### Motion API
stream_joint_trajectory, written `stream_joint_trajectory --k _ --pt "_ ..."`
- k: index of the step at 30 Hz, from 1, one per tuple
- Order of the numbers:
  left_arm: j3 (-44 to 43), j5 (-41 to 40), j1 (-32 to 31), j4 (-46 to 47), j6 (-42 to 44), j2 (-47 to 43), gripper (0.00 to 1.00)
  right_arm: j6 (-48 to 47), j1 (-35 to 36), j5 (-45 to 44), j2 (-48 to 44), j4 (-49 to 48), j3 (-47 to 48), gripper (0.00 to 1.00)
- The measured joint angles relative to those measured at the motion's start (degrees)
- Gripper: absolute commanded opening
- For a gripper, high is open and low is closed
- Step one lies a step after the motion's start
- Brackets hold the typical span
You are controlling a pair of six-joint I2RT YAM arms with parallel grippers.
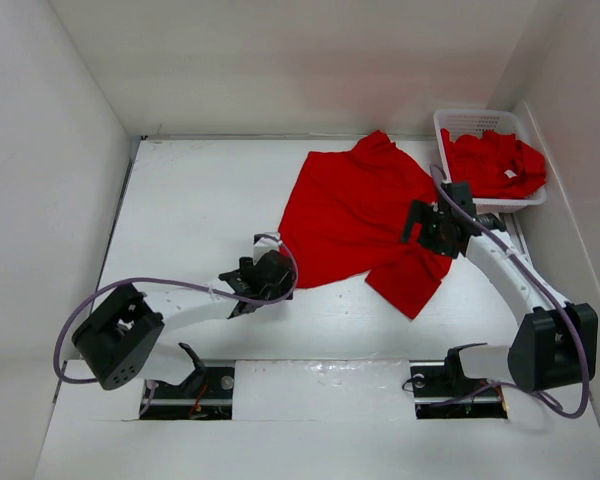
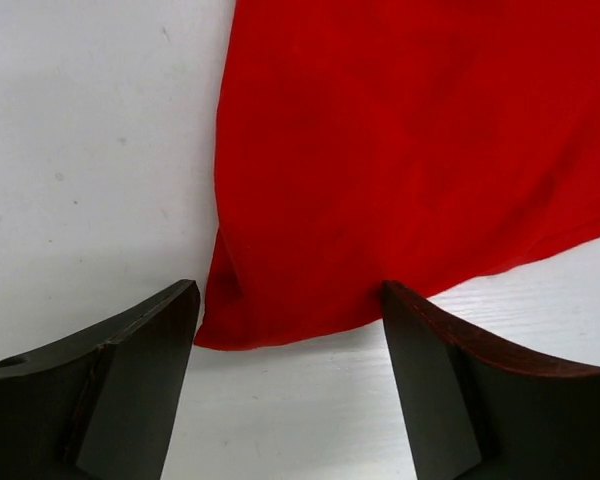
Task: Fold and stack the t-shirts
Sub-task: Flatten out the tshirt
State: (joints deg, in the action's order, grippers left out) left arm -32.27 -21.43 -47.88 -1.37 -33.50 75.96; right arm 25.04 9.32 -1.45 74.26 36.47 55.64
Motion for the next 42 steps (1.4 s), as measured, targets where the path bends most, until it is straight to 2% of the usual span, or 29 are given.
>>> stream_joint_trajectory --k 4,8,9,12,14,17,19,20,21,22,26,37,42 --pt "-0.7 -0.7 0.0 -0.1 -0.4 2.4 0.62 0.0 -0.7 0.2 -0.7 0.8 -0.2 1.0" --pt "-0.8 -0.6 0.0 0.0 -0.2 2.7 0.33 0.0 -1.1 0.3 -1.0 1.0 -0.2 1.0" --pt "-0.8 -0.3 0.0 0.1 -0.1 2.8 0.18 0.0 -1.3 0.3 -1.1 1.1 -0.3 1.0" --pt "-2.1 1.0 0.0 -0.2 0.5 4.1 0.05 0.0 -1.9 0.4 -1.8 1.3 -0.7 1.0" --pt "-2.9 1.5 -0.1 -0.6 0.8 4.8 0.0 0.0 -2.5 0.4 -2.6 1.6 -1.4 1.0" --pt "-3.6 2.3 -0.8 -2.2 0.7 4.5 0.0 0.0 -3.8 0.4 -3.7 2.6 -2.3 1.0" --pt "-3.8 3.5 -1.3 -3.6 0.7 3.6 0.04 0.0 -4.2 0.4 -4.3 2.8 -3.0 1.0" --pt "-3.8 4.2 -1.4 -4.3 0.7 2.7 0.09 0.0 -4.4 0.4 -4.7 3.5 -3.5 1.0" --pt "-3.9 4.8 -1.6 -4.9 0.7 1.5 0.1 0.0 -4.4 0.4 -4.9 3.6 -3.6 1.0" --pt "-3.9 5.6 -1.6 -5.4 0.6 0.1 0.2 0.0 -4.5 0.4 -5.4 3.8 -4.2 1.0" --pt "-4.0 8.0 -1.6 -6.4 1.0 -4.7 0.39 0.4 -4.2 0.4 -8.5 5.2 -6.6 1.0" --pt "-4.0 10.2 -1.9 -7.6 -0.9 -2.2 0.41 3.9 -1.5 1.7 -11.6 6.0 -9.5 1.0" --pt "-4.0 9.9 -2.1 -8.0 -1.5 -1.9 0.34 5.8 0.4 2.3 -11.6 6.5 -10.4 1.0"
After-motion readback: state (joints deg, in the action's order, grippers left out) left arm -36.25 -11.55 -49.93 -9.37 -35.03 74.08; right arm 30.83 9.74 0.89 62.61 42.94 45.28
